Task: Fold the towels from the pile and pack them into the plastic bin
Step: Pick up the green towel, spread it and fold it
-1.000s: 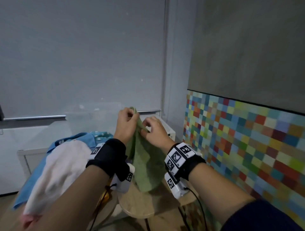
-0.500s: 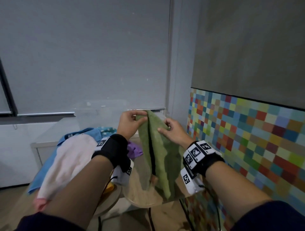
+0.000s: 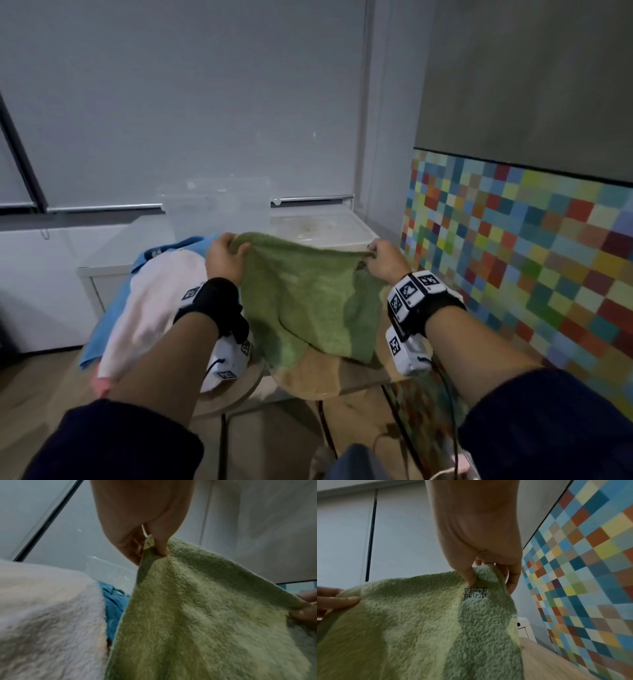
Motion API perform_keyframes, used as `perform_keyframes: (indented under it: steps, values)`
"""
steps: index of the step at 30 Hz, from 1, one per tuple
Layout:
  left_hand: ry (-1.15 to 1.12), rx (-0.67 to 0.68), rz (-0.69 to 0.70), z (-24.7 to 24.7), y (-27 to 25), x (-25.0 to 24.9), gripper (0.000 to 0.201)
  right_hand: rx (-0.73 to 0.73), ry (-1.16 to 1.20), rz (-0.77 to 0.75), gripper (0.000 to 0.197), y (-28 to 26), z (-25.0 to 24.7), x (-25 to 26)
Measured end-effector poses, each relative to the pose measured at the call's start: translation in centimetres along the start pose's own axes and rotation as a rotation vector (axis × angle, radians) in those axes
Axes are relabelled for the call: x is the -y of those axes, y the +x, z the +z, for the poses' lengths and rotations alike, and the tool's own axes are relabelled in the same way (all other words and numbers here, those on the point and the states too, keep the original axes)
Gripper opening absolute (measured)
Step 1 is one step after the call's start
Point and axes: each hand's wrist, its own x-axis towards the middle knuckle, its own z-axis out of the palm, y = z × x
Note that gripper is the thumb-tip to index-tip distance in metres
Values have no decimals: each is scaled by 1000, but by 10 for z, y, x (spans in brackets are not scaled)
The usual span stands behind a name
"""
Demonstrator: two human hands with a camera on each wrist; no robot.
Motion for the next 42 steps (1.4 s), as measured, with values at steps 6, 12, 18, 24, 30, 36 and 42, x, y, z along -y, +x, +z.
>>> perform_keyframes:
  steps: [6,12,18,24,30,36,42]
  values:
    - [-338,-158,109,1,38,-31,9,-436,234,-181,15,29,-50,47]
    - [-478,5,154,8,24,-47,23,-511,407,-186,13,11,-67,26]
    - [-370,476,-169,12,-43,10,13,-209,256,176,25,-40,-14,-44]
    - [-274,991,-599,13,-97,41,26,209,31,333,30,-77,18,-80]
    - [-35,710,-516,33,-109,67,34,166,103,434,30,-72,44,-99]
    - [-116,554,-494,50,-86,70,28,-34,236,503,33,-40,53,-99]
    - [102,635,-443,69,-86,89,30,114,76,488,31,-29,73,-109]
